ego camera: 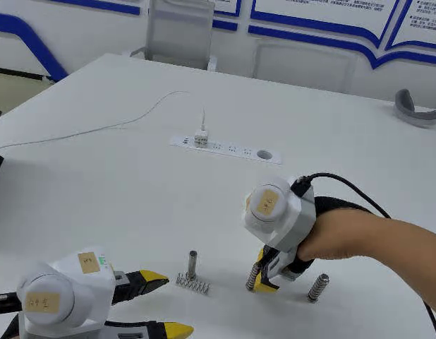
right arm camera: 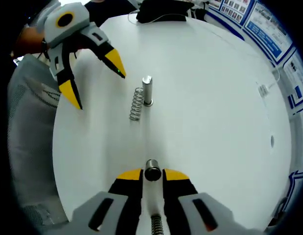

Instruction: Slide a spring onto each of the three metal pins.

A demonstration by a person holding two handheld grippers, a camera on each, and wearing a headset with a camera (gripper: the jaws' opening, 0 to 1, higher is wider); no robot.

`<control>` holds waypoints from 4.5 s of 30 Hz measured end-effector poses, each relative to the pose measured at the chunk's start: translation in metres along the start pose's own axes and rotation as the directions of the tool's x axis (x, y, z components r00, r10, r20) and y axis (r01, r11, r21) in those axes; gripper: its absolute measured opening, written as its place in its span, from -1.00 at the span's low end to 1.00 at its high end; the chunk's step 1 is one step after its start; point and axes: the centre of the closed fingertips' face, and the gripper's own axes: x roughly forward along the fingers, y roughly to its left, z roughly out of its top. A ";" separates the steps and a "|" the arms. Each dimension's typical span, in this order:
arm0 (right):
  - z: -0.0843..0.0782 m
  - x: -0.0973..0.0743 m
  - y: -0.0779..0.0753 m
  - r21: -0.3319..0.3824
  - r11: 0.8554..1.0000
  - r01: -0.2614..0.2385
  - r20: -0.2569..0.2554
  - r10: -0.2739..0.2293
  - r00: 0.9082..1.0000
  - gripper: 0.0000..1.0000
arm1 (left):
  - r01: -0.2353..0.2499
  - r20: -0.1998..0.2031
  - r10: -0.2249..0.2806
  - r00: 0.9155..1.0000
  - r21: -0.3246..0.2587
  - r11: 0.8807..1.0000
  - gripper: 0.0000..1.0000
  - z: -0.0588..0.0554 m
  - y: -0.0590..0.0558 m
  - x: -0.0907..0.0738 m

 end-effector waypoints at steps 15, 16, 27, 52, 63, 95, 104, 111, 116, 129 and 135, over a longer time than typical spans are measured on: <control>0.005 -0.006 0.000 0.013 1.000 0.006 0.038 -0.007 0.999 -0.51 | 0.003 -0.001 -0.003 1.000 0.005 1.000 -0.03 0.002 -0.002 0.000; 0.006 -0.007 0.000 0.012 1.000 0.007 0.040 -0.008 0.999 -0.50 | 0.003 -0.001 -0.003 1.000 0.005 1.000 -0.03 0.002 -0.002 0.000; 0.019 -0.012 0.003 -0.004 1.000 0.017 0.068 -0.017 0.998 -0.45 | 0.001 -0.002 -0.001 1.000 0.005 1.000 -0.03 0.001 -0.002 -0.002; 0.057 -0.005 0.013 0.000 1.000 -0.002 0.151 0.001 0.988 -0.52 | -0.006 -0.003 0.006 1.000 0.004 1.000 -0.03 0.001 0.001 -0.003; 0.071 0.008 0.022 -0.004 1.000 -0.015 0.166 0.015 0.986 -0.57 | -0.010 -0.003 0.010 1.000 0.001 1.000 -0.04 0.000 0.002 -0.004; 0.075 0.033 0.027 0.030 0.999 -0.016 0.141 0.011 0.990 -0.74 | -0.012 -0.011 0.012 1.000 0.001 1.000 -0.05 -0.001 0.001 -0.006; 0.075 0.034 0.030 0.019 1.000 -0.018 0.143 0.015 0.990 -0.76 | -0.014 -0.013 0.014 1.000 0.001 1.000 -0.05 -0.002 0.001 -0.008; 0.075 0.027 0.036 0.003 1.000 -0.021 0.144 0.020 0.989 -0.76 | -0.016 -0.014 0.016 1.000 0.004 1.000 -0.05 -0.002 0.002 -0.007; 0.076 0.018 0.042 -0.031 0.999 -0.019 0.146 0.024 0.989 -0.76 | -0.011 -0.016 0.011 1.000 0.009 1.000 -0.05 -0.001 0.001 -0.006; 0.072 -0.006 0.061 -0.131 0.991 -0.028 0.138 0.046 0.989 -0.76 | 0.008 -0.007 -0.008 1.000 0.036 0.999 -0.12 0.005 -0.004 -0.003; 0.070 -0.011 0.069 -0.166 0.985 -0.037 0.133 0.059 0.989 -0.76 | 0.044 0.002 -0.044 0.999 0.066 0.997 -0.29 0.011 -0.013 -0.001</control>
